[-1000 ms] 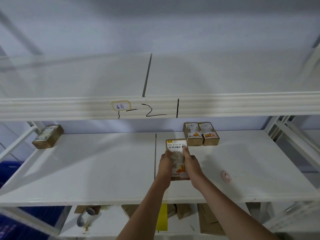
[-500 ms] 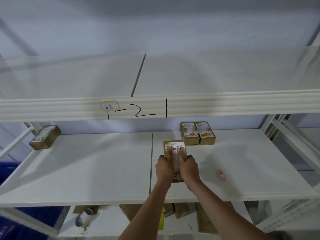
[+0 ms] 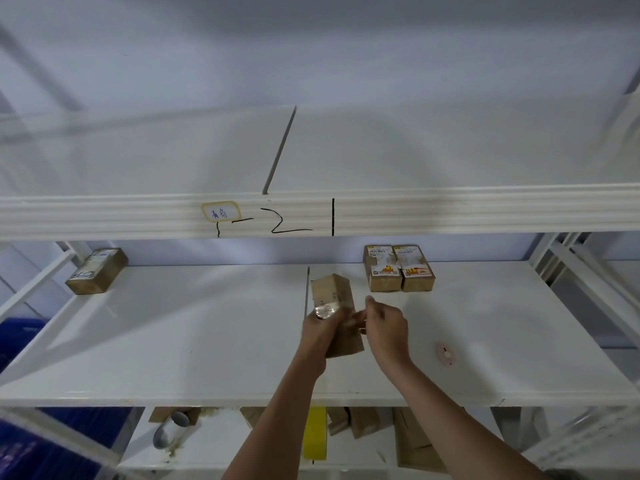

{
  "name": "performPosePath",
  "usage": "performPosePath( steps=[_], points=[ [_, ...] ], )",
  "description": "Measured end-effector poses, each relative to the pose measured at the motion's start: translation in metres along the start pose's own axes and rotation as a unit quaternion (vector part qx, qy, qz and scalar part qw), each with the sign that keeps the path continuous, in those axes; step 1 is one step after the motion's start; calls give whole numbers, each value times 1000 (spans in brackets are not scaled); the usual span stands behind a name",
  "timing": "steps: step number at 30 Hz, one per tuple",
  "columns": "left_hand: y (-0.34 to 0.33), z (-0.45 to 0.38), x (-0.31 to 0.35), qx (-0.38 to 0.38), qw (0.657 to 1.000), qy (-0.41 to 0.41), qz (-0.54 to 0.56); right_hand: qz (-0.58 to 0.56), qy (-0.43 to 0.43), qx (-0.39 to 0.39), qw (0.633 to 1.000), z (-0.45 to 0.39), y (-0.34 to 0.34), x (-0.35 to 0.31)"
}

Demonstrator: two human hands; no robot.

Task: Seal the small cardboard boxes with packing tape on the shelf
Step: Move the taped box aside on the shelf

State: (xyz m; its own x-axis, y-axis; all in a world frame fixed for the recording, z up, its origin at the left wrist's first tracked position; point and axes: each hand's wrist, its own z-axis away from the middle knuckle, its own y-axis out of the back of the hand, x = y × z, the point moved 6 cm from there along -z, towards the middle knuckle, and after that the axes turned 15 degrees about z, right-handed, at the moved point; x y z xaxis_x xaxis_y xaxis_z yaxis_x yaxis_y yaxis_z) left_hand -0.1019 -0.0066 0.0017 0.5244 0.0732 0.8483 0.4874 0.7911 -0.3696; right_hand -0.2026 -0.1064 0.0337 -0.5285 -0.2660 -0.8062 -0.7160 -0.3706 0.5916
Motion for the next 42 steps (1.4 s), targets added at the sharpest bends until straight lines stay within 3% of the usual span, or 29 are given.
performPosePath(
  steps=[2,4,6,8,10,15,20,26,31,35,39,42],
  points=[
    [11,-4,3,6,999,6,52,-11,-11,-24,1000,-9,1,7],
    [18,-4,4,-6,994,17,104,-46,-54,-115,991,-14,-8,11],
    [20,-3,3,-32,994,25,98,-69,-96,-210,970,-8,-22,9],
    [16,-1,1,-72,994,26,80,-40,-87,-244,965,-1,-30,2],
    [12,1,1,-75,995,24,52,-36,-95,-239,966,5,-36,-4],
    [26,2,7,65,998,-1,8,-17,-79,-176,981,12,-50,-14],
    [46,8,6,109,989,-62,-76,-30,-91,-142,985,24,-70,-5],
    [62,12,9,103,981,-32,-159,21,-113,-102,988,38,-71,-5],
    [65,32,34,160,948,-135,-240,41,-92,-90,991,42,-61,-24],
    [49,50,36,68,993,-57,-83,32,-18,-136,990,52,-62,-51],
    [88,63,50,133,986,-97,-28,84,112,-135,981,55,-62,-74],
    [120,67,54,147,986,-75,8,31,99,-186,977,54,-73,-71]
  ],
)
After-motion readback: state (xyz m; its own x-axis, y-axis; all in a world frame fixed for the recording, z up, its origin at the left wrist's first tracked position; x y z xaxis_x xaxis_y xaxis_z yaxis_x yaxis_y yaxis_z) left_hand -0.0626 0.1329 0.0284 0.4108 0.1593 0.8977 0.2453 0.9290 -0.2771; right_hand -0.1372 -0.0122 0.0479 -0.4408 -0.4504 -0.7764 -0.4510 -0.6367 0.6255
